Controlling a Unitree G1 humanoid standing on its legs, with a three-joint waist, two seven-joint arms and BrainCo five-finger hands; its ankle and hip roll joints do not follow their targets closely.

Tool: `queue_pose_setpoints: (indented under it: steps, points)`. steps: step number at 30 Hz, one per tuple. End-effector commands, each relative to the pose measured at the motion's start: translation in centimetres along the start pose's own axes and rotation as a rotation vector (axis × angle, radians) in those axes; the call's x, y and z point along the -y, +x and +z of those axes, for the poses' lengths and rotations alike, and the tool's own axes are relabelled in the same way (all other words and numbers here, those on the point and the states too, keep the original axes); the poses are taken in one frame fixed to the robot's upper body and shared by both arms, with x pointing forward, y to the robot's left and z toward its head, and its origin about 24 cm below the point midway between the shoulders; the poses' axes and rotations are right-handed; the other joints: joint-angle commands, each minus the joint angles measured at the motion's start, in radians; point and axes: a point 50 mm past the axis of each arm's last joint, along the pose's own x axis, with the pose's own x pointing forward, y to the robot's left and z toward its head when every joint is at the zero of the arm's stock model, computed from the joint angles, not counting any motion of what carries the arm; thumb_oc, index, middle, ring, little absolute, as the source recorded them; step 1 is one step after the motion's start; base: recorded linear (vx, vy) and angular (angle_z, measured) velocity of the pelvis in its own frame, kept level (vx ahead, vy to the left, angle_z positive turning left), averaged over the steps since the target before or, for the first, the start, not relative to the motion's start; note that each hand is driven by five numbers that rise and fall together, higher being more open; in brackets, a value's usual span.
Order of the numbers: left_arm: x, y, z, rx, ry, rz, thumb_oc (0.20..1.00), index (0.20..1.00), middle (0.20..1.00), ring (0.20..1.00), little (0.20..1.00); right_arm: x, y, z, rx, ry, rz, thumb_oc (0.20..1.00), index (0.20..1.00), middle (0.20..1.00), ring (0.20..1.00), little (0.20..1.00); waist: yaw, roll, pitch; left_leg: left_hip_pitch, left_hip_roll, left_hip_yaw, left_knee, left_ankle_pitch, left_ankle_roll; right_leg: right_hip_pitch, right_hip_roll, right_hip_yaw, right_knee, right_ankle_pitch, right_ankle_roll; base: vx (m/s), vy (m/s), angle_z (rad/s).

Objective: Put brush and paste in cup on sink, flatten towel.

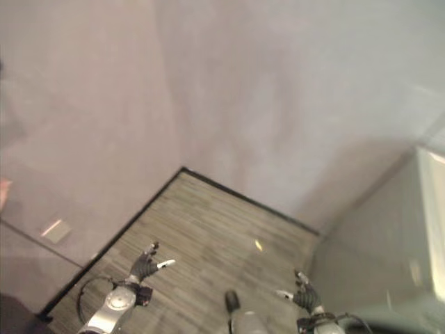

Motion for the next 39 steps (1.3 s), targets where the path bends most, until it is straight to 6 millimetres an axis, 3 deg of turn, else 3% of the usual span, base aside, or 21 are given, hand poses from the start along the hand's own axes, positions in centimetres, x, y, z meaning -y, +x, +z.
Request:
queue_pose_setpoints:
  steps: [1, 2, 3, 4, 5, 7, 8, 9, 10, 12, 13, 17, 26, 29, 30, 32, 33, 35, 36, 39]
  points:
    - [-1.0, 1.0, 2.8, 0.115, -0.016, 0.029, 1.000, 1.000, 1.000, 1.000, 1.000, 1.8, 0.5, 3.2, 0.138, -0.034, -0.039, 1.000, 1.000, 1.000, 1.000, 1.000, -0.001, -0.015, 0.003, -0.028, -0.007, 0.111, -0.055, 0.174, -0.039, 0.060, -0.031, -0.058, -0.082, 0.026, 0.079, 0.06, -0.135, 0.76]
    - [-1.0, 1.0, 2.8, 0.115, -0.016, 0.029, 1.000, 1.000, 1.000, 1.000, 1.000, 1.8, 0.6, 3.2, 0.138, -0.034, -0.039, 1.000, 1.000, 1.000, 1.000, 1.000, -0.004, -0.015, 0.003, -0.028, -0.007, 0.108, -0.055, 0.174, -0.039, 0.060, -0.031, -0.061, -0.083, 0.026, 0.079, 0.04, -0.125, 0.89]
    - [-1.1, 1.0, 3.0, 0.121, -0.014, 0.033, 1.000, 1.000, 1.000, 1.000, 1.000, 2.2, 0.6, 3.5, 0.147, -0.039, -0.053, 1.000, 1.000, 1.000, 1.000, 1.000, -0.007, -0.019, -0.001, -0.042, 0.012, 0.152, -0.069, 0.174, -0.040, 0.075, -0.047, -0.100, -0.095, 0.020, 0.076, 0.06, -0.162, 0.94]
    - [-1.1, 1.1, 2.9, 0.111, -0.007, 0.028, 1.000, 1.000, 1.000, 1.000, 1.000, 2.5, 0.5, 3.7, 0.152, -0.044, -0.068, 1.000, 1.000, 1.000, 1.000, 1.000, -0.017, -0.024, -0.007, -0.057, 0.044, 0.255, -0.083, 0.157, -0.038, 0.094, -0.059, -0.145, -0.101, 0.005, 0.071, 0.06, -0.161, 0.87]
    - [-1.1, 1.1, 2.9, 0.111, -0.007, 0.028, 1.000, 1.000, 1.000, 1.000, 1.000, 2.5, 0.5, 3.7, 0.152, -0.044, -0.068, 1.000, 1.000, 1.000, 1.000, 1.000, -0.017, -0.023, -0.006, -0.057, 0.044, 0.256, -0.081, 0.155, -0.039, 0.095, -0.058, -0.145, -0.101, 0.005, 0.071, 0.06, -0.123, 0.99]
    - [-1.1, 1.1, 3.0, 0.114, -0.008, 0.030, 1.000, 1.000, 1.000, 1.000, 1.000, 2.8, 0.4, 3.6, 0.152, -0.057, -0.082, 1.000, 1.000, 1.000, 1.000, 1.000, -0.023, -0.024, -0.011, -0.061, 0.073, 0.347, -0.091, 0.153, -0.041, 0.112, -0.070, -0.186, -0.110, -0.004, 0.067, 0.03, -0.058, 0.78]
    - [-1.1, 1.1, 3.0, 0.113, -0.008, 0.030, 1.000, 1.000, 1.000, 1.000, 1.000, 2.8, 0.4, 3.6, 0.152, -0.058, -0.082, 1.000, 1.000, 1.000, 1.000, 1.000, -0.023, -0.024, -0.011, -0.061, 0.073, 0.347, -0.090, 0.153, -0.041, 0.113, -0.069, -0.187, -0.110, -0.004, 0.067, 0.01, -0.019, 0.57]
    - [-0.9, 1.1, 3.1, 0.116, -0.019, 0.028, 1.000, 1.000, 1.000, 1.000, 1.000, 3.7, 0.1, 3.6, 0.159, -0.006, -0.134, 1.000, 1.000, 1.000, 1.000, 1.000, -0.047, -0.016, -0.018, -0.067, 0.111, 0.504, -0.106, 0.156, -0.039, 0.130, -0.098, -0.251, -0.111, -0.012, 0.071, 0.00, 0.020, 0.71]
    - [-0.7, 1.2, 3.1, 0.116, -0.021, 0.024, 1.000, 1.000, 1.000, 1.000, 1.000, 3.8, 0.0, 3.4, 0.156, 0.021, -0.141, 1.000, 1.000, 1.000, 1.000, 1.000, -0.051, -0.011, -0.020, -0.068, 0.109, 0.529, -0.106, 0.156, -0.039, 0.137, -0.106, -0.271, -0.114, -0.014, 0.070, -0.01, 0.034, 1.43]
    - [-0.6, 1.2, 3.2, 0.114, -0.019, 0.017, 1.000, 1.000, 1.000, 1.000, 1.000, 4.1, -0.3, 3.0, 0.152, 0.079, -0.168, 1.000, 1.000, 1.000, 1.000, 1.000, -0.074, -0.001, -0.023, -0.075, 0.125, 0.661, -0.098, 0.165, -0.037, 0.152, -0.131, -0.335, -0.113, -0.017, 0.072, -0.03, 0.046, 1.23]
    - [-0.5, 1.2, 2.9, 0.104, -0.027, 0.018, 1.000, 1.000, 1.000, 1.000, 1.000, 4.1, -0.3, 2.7, 0.143, 0.098, -0.173, 1.000, 1.000, 1.000, 1.000, 1.000, -0.076, 0.003, -0.017, -0.079, 0.123, 0.673, -0.080, 0.156, -0.036, 0.158, -0.136, -0.350, -0.106, -0.021, 0.071, -0.01, 0.054, 0.58]
    - [-0.9, 0.6, 1.8, 0.072, -0.057, 0.038, 1.000, 1.000, 1.000, 1.000, 1.000, 3.2, 0.2, 2.8, 0.134, 0.097, -0.145, 1.000, 1.000, 1.000, 1.000, 1.000, -0.051, 0.015, -0.005, -0.080, 0.084, 0.640, -0.103, 0.138, -0.021, 0.175, -0.155, -0.387, -0.077, -0.032, 0.072, 0.03, 0.102, 0.55]
    - [-2.2, -0.5, 0.7, 0.061, -0.071, 0.068, 1.000, 1.000, 1.000, 1.000, 1.000, 1.2, 1.4, 4.1, 0.159, 0.092, -0.056, 1.000, 1.000, 1.000, 1.000, 1.000, 0.005, 0.036, -0.003, -0.057, 0.024, 0.553, -0.164, 0.143, 0.018, 0.164, -0.191, -0.364, 0.008, -0.025, 0.090, 0.05, 0.140, 0.21]
    - [-2.4, -0.4, 0.8, 0.062, -0.052, 0.068, 1.000, 1.000, 1.000, 1.000, 1.000, 0.7, 1.5, 4.4, 0.168, 0.103, -0.041, 1.000, 1.000, 1.000, 1.000, 1.000, 0.007, 0.039, -0.001, -0.057, 0.019, 0.535, -0.161, 0.144, 0.028, 0.138, -0.181, -0.335, 0.084, -0.022, 0.089, 0.05, 0.101, 0.14]
    - [-2.4, -0.3, 1.0, 0.065, -0.047, 0.066, 1.000, 1.000, 1.000, 1.000, 1.000, 0.4, 1.5, 4.3, 0.168, 0.106, -0.031, 1.000, 1.000, 1.000, 1.000, 1.000, 0.003, 0.041, 0.009, -0.047, 0.011, 0.512, -0.155, 0.145, 0.034, 0.119, -0.165, -0.295, 0.150, -0.007, 0.094, 0.07, 0.067, 0.18]
    - [-2.2, -0.1, 1.2, 0.068, -0.030, 0.057, 1.000, 1.000, 1.000, 1.000, 1.000, 0.4, 1.3, 4.4, 0.176, 0.111, -0.024, 1.000, 1.000, 1.000, 1.000, 1.000, -0.034, 0.045, 0.009, -0.027, 0.002, 0.462, -0.168, 0.161, 0.031, 0.077, -0.066, -0.164, 0.159, -0.017, 0.084, 0.14, 0.064, 0.35]
    - [-2.2, 0.1, 1.3, 0.070, -0.026, 0.054, 1.000, 1.000, 1.000, 1.000, 1.000, 0.4, 1.2, 4.3, 0.179, 0.112, -0.023, 1.000, 1.000, 1.000, 1.000, 1.000, -0.043, 0.048, 0.008, -0.021, 0.003, 0.446, -0.171, 0.170, 0.029, 0.056, -0.042, -0.135, 0.144, -0.016, 0.078, 0.11, 0.035, 0.61]
    - [-2.1, 0.2, 1.3, 0.070, -0.024, 0.056, 1.000, 1.000, 1.000, 1.000, 1.000, 0.4, 1.1, 4.4, 0.183, 0.109, -0.020, 1.000, 1.000, 1.000, 1.000, 1.000, -0.046, 0.049, 0.013, -0.010, 0.004, 0.441, -0.175, 0.168, 0.028, 0.048, -0.045, -0.144, 0.125, -0.016, 0.073, 0.12, -0.005, 0.60]
    - [-2.1, 0.2, 1.3, 0.068, -0.020, 0.060, 1.000, 1.000, 1.000, 1.000, 1.000, 0.3, 1.1, 4.5, 0.192, 0.099, -0.015, 1.000, 1.000, 1.000, 1.000, 1.000, -0.048, 0.046, 0.019, 0.006, 0.003, 0.437, -0.181, 0.154, 0.028, 0.005, -0.066, -0.176, 0.070, 0.016, 0.076, 0.15, -0.024, 0.36]
    - [-2.0, 0.4, 1.4, 0.066, -0.024, 0.065, 1.000, 1.000, 1.000, 1.000, 1.000, 0.2, 1.1, 4.6, 0.195, 0.090, -0.004, 1.000, 1.000, 1.000, 1.000, 1.000, -0.070, 0.035, 0.032, 0.047, -0.011, 0.407, -0.181, 0.131, 0.021, -0.047, -0.057, -0.165, -0.018, 0.067, 0.096, 0.29, -0.064, 0.14]
